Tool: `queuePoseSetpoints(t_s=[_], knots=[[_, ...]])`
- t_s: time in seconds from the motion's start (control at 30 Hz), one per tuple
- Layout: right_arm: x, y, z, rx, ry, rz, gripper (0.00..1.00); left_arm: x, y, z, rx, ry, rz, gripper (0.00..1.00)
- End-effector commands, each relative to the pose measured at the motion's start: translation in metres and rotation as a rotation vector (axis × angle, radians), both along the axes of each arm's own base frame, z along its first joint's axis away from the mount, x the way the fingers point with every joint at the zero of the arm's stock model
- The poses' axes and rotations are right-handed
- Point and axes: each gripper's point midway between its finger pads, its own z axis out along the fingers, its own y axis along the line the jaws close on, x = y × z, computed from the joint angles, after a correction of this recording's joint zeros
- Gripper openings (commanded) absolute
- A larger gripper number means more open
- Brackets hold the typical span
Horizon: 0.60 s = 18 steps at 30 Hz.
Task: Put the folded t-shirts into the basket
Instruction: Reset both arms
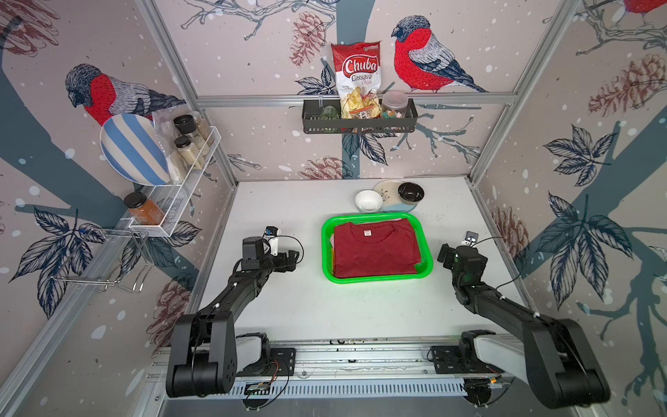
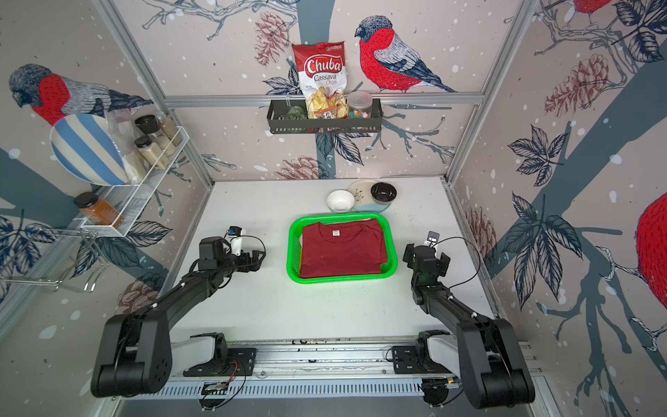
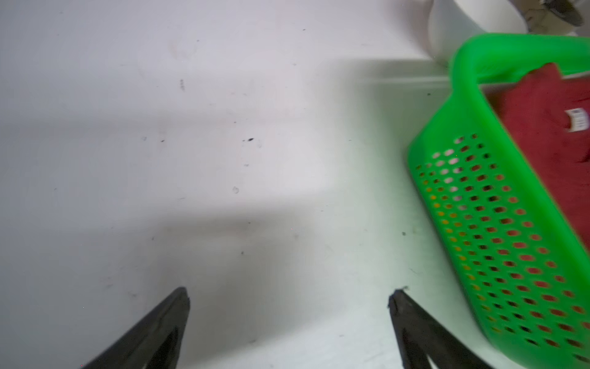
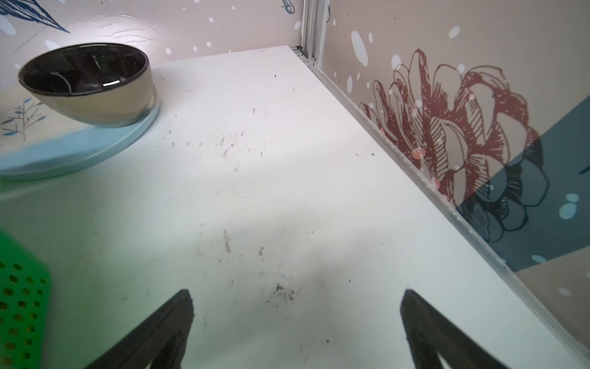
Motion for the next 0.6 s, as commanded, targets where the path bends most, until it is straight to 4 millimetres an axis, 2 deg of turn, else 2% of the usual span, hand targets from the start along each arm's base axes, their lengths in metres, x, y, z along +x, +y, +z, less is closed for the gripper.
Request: queuePoseSetpoints(t_s=[0.0,0.03,0.1,0.13,0.17,0.2,0.27,0.33,0.4,0.47,0.57], knots=[[0.032,0.025,0.047,-0.021,-0.232,0.16,1.0,0.042,0.016,0.053,0.067,-0.332,0.104,0.99],[0.036,0.024,0.041,-0.019,-0.208,0.157,1.0,0.045,0.019,0.049,0.117,-0.294,0.127,0.99],[0.039,0.024,0.029,-0.006,-0.202,0.167,1.0,0.049,0.026,0.06,0.205,-0.394,0.179,0.99],[0.039,0.023,0.021,-0.002,-0.2,0.171,1.0,0.05,0.029,0.055,0.215,-0.41,0.202,0.99],[0.041,0.024,0.022,-0.003,-0.233,0.18,1.0,0.052,0.029,0.043,0.225,-0.403,0.208,0.98],[0.043,0.024,0.022,-0.008,-0.246,0.181,1.0,0.056,0.03,0.04,0.224,-0.424,0.222,0.99],[0.047,0.024,0.019,0.003,-0.183,0.178,1.0,0.058,0.035,0.023,0.257,-0.326,0.244,0.99],[0.055,0.023,0.013,0.024,-0.15,0.195,1.0,0.066,0.038,0.033,0.248,-0.355,0.268,0.98],[0.058,0.018,0.011,0.038,-0.129,0.173,1.0,0.063,0.044,0.022,0.255,-0.299,0.288,0.98],[0.059,0.014,0.008,0.053,-0.102,0.147,1.0,0.067,0.054,0.027,0.254,-0.302,0.354,0.98],[0.059,0.01,0.008,0.057,-0.099,0.131,1.0,0.065,0.055,0.025,0.255,-0.297,0.358,0.98]])
